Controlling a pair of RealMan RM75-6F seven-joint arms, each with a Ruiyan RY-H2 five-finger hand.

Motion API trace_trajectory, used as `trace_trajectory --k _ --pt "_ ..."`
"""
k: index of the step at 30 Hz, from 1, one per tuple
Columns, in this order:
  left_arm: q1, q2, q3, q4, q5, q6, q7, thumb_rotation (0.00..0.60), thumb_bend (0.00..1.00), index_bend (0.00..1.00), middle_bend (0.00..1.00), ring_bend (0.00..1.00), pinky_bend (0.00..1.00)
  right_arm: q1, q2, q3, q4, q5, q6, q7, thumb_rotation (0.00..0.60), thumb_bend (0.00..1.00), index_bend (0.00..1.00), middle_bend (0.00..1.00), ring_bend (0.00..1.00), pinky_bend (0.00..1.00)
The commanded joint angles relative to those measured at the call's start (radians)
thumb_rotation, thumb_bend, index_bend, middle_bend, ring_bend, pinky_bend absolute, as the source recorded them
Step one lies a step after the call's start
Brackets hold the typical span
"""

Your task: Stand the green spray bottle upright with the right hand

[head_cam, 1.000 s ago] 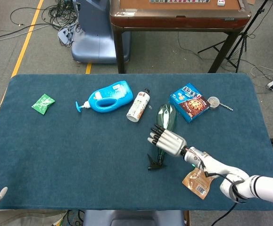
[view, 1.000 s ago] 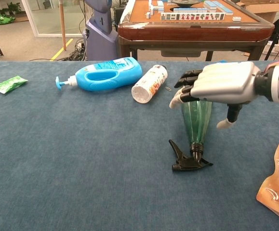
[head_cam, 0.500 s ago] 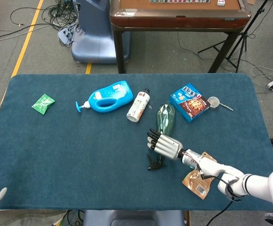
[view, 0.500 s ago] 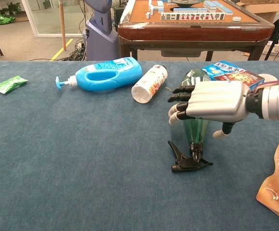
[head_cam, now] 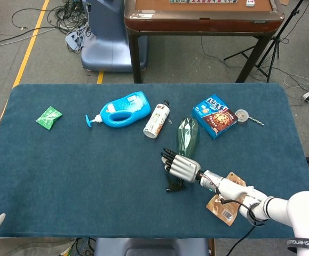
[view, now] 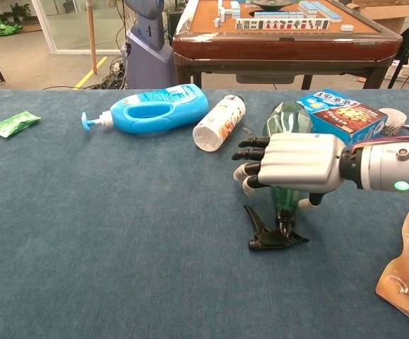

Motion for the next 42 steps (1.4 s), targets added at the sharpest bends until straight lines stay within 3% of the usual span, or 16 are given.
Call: trace_trajectory --k 1,6,10,15,28,34,42 --pt "0.000 0.000 0.000 0.002 -0.002 -0.001 -0.001 0.600 0.26 0.08 0.00 0.00 0.00 -0.001 -0.015 -0.003 0.020 -0.006 0.004 0.002 0.600 0.18 0.34 0.19 0.00 0.00" --pt "0.002 -0.002 -0.001 0.006 -0.002 0.000 -0.006 0.600 0.26 0.08 0.00 0.00 0.00 -0.001 -0.039 -0.003 0.057 -0.015 0.018 0.010 0.600 0.27 0.43 0.22 0.02 0.00" --pt "0.004 -0.001 -0.001 0.010 -0.005 0.000 -0.010 0.600 0.26 0.08 0.00 0.00 0.00 -0.004 -0.051 0.006 0.075 -0.018 0.046 0.033 0.600 0.36 0.56 0.27 0.07 0.00" --pt "0.004 -0.001 -0.001 0.012 -0.005 -0.001 -0.011 0.600 0.26 0.08 0.00 0.00 0.00 -0.015 -0.036 0.055 0.042 0.009 0.122 0.095 0.600 0.41 0.64 0.32 0.11 0.00" --pt "0.000 0.006 -0.003 -0.001 0.008 0.003 -0.003 0.600 0.26 0.08 0.00 0.00 0.00 -0.116 0.137 0.212 -0.259 0.211 0.272 0.289 0.600 0.43 0.67 0.35 0.13 0.04" --pt "-0.002 0.008 -0.003 -0.005 0.011 0.002 0.001 0.600 0.25 0.08 0.00 0.00 0.00 -0.164 0.216 0.248 -0.388 0.320 0.260 0.407 0.600 0.43 0.67 0.35 0.13 0.04" --pt "-0.004 0.009 -0.001 -0.013 0.017 0.000 0.009 0.600 0.26 0.08 0.00 0.00 0.00 -0.196 0.338 0.290 -0.566 0.494 0.150 0.547 0.600 0.43 0.67 0.35 0.13 0.04"
